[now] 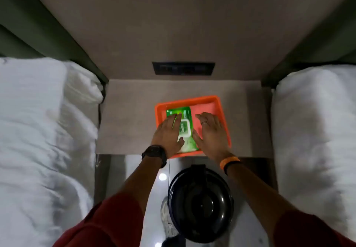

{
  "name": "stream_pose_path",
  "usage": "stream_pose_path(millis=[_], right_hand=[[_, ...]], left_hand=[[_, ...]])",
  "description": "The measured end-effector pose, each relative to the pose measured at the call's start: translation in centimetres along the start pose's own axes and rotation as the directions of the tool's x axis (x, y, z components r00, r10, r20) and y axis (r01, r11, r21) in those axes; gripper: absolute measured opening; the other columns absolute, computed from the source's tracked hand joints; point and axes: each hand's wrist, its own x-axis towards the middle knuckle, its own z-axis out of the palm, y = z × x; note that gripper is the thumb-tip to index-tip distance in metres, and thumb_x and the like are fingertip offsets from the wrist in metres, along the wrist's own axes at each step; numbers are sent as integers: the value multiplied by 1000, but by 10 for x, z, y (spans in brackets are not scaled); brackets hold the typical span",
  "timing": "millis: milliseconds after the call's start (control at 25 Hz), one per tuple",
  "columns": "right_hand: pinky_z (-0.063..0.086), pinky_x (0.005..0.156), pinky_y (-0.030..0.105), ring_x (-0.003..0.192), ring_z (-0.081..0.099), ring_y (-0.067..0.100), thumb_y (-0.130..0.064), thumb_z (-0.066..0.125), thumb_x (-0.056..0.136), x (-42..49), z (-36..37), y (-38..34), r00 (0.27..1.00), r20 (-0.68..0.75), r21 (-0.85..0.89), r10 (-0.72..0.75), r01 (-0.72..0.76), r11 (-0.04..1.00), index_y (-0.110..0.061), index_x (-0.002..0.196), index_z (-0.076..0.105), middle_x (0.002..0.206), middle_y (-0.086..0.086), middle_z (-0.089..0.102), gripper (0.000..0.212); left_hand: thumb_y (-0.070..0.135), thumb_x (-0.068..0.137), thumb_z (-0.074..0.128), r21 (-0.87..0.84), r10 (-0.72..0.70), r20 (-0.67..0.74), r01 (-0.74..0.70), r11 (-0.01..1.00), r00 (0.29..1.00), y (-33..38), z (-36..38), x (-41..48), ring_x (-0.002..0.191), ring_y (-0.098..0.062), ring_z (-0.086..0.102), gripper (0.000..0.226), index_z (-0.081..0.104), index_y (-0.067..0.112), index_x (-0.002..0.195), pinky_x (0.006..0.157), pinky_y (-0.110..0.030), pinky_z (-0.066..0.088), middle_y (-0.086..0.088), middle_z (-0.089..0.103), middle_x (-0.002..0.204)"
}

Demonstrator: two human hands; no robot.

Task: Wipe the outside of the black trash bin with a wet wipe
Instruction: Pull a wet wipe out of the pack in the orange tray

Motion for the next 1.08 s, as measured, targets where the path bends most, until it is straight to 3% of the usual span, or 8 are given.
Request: stream_pose_path(millis=[120,280,440,600,680,920,1080], right_hand=[[49,103,43,126,57,39,-20,60,97,21,71,21,989,118,85,91,-102,991,-3,139,58,134,20,62,45],[43,105,38,128,56,37,-11,55,94,34,120,24,935,219,174,281,-321,931,0,134,62,135,21,63,42],[40,112,38,132,53,34,-9,64,87,36,137,12,849,171,354,500,-527,773,-2,129,66,135,16,64,43],[33,117,40,136,44,30,-10,62,80,47,135,7,742,298,432,600,-665,609,-14,124,65,139,8,54,44],[33,118,46,137,42,31,-10,58,80,53,133,4,716,335,421,613,-695,583,-19,123,63,140,7,49,45],[51,101,43,115,63,32,-5,58,83,52,131,15,835,215,424,507,-547,722,-19,121,66,129,12,58,41],[51,95,40,119,60,33,-38,73,83,53,140,13,918,169,142,360,-384,912,-22,136,62,138,11,50,56]], left_hand=[[29,89,65,-48,-10,63,13,999,998,-29,56,35,147,-32,22,85,14,7,153,120,-40,26,-17,21,160],[29,88,70,-59,-2,179,13,998,984,-48,94,67,148,-29,20,88,15,11,154,114,-42,35,-11,16,162],[29,78,80,22,22,111,-24,999,994,-54,104,85,137,-35,38,89,29,12,150,108,-43,40,-13,38,153],[35,74,82,56,82,67,-86,995,994,-59,104,90,127,-35,49,93,33,11,149,105,-40,43,-13,46,147],[36,73,82,31,87,42,-88,996,995,-60,103,89,123,-34,54,92,35,11,148,101,-40,46,-13,49,144],[19,64,89,-332,-96,43,105,938,994,-59,100,81,105,-27,63,87,38,17,134,84,-38,54,-6,63,123],[0,66,81,-477,-111,60,126,870,992,-60,96,79,83,-29,64,78,33,8,128,65,-36,54,-10,61,102]])
